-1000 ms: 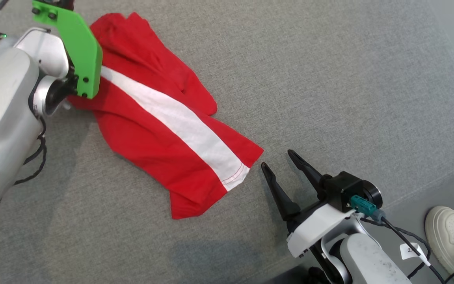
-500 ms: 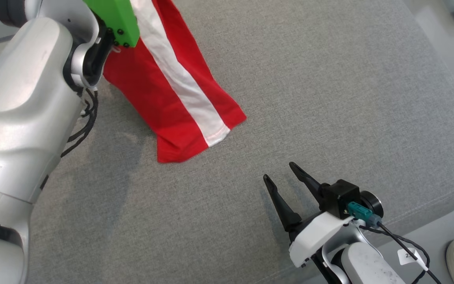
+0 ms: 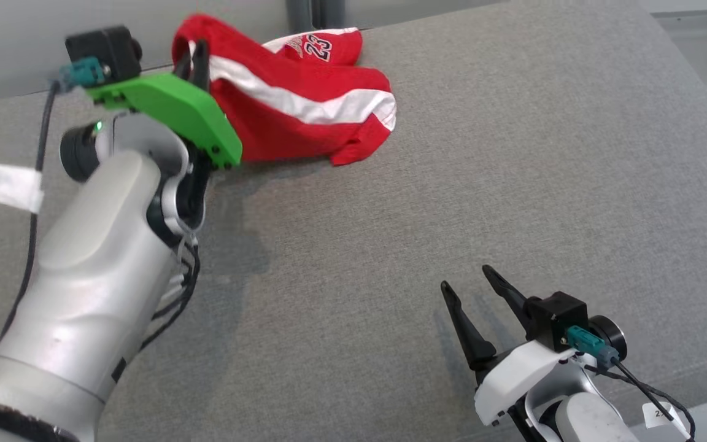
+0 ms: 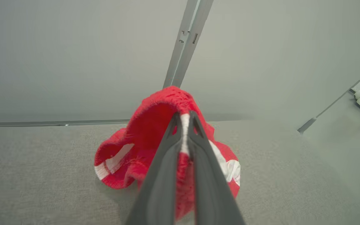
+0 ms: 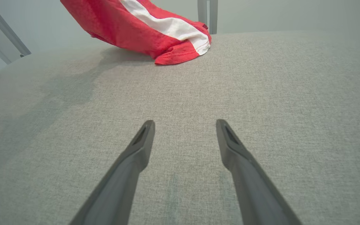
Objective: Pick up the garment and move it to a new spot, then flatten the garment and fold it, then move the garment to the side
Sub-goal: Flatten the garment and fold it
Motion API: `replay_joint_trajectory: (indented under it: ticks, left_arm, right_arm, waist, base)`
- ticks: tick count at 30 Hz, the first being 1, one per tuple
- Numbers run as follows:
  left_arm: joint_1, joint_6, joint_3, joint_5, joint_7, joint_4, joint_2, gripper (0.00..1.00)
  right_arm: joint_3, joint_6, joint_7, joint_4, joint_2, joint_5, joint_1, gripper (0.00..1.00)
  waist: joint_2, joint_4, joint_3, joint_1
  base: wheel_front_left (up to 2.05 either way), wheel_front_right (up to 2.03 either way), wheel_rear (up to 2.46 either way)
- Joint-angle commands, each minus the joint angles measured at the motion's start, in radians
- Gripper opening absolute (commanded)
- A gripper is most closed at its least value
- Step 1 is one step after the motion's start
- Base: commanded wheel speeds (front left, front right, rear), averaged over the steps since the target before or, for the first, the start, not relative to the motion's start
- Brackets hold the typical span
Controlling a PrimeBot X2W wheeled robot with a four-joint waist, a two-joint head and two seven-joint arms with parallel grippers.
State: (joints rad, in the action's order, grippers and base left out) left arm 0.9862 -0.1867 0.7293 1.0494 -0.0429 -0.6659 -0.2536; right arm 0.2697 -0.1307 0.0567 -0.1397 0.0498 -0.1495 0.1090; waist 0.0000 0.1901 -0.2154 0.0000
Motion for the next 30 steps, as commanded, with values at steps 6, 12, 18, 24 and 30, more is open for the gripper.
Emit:
replay_joint_trajectory:
  ticks: [6, 12, 18, 24, 30]
  left_arm:
    - [-0.159, -0.02, 0.023, 0.001, -0.007, 0.03, -0.058, 0.0]
    - [-0.243, -0.039, 0.059, -0.031, -0.008, 0.031, -0.115, 0.0]
    - [-0.283, -0.036, 0.089, -0.05, -0.008, 0.033, -0.143, 1.0]
    - [-0.328, -0.046, 0.1, -0.08, -0.067, 0.021, -0.165, 1.0]
    - [-0.403, -0.05, 0.064, -0.107, -0.205, 0.075, -0.165, 1.0]
  right_arm:
    - [0.005, 0.0, -0.015, 0.018, 0.001, 0.003, -0.021, 1.0]
    - [0.014, 0.0, -0.026, 0.024, 0.002, 0.001, -0.024, 1.0]
    - [0.003, 0.0, -0.032, 0.032, 0.002, 0.009, -0.032, 1.0]
    - [-0.018, 0.0, -0.036, 0.039, 0.004, 0.015, -0.044, 1.0]
    - [-0.078, 0.0, -0.012, 0.061, 0.004, 0.002, -0.067, 1.0]
  waist:
    - [0.0, -0.107, 0.06, 0.0]
    - [0.0, -0.114, 0.08, 0.0]
    - [0.0, -0.104, 0.084, 0.0]
    - [0.0, -0.106, 0.099, 0.0]
    - [0.0, -0.133, 0.128, 0.0]
  base:
    - [0.0, 0.0, 0.0]
    - [0.0, 0.0, 0.0]
    - [0.0, 0.0, 0.0]
    - [0.0, 0.0, 0.0]
    - [0.0, 0.0, 0.0]
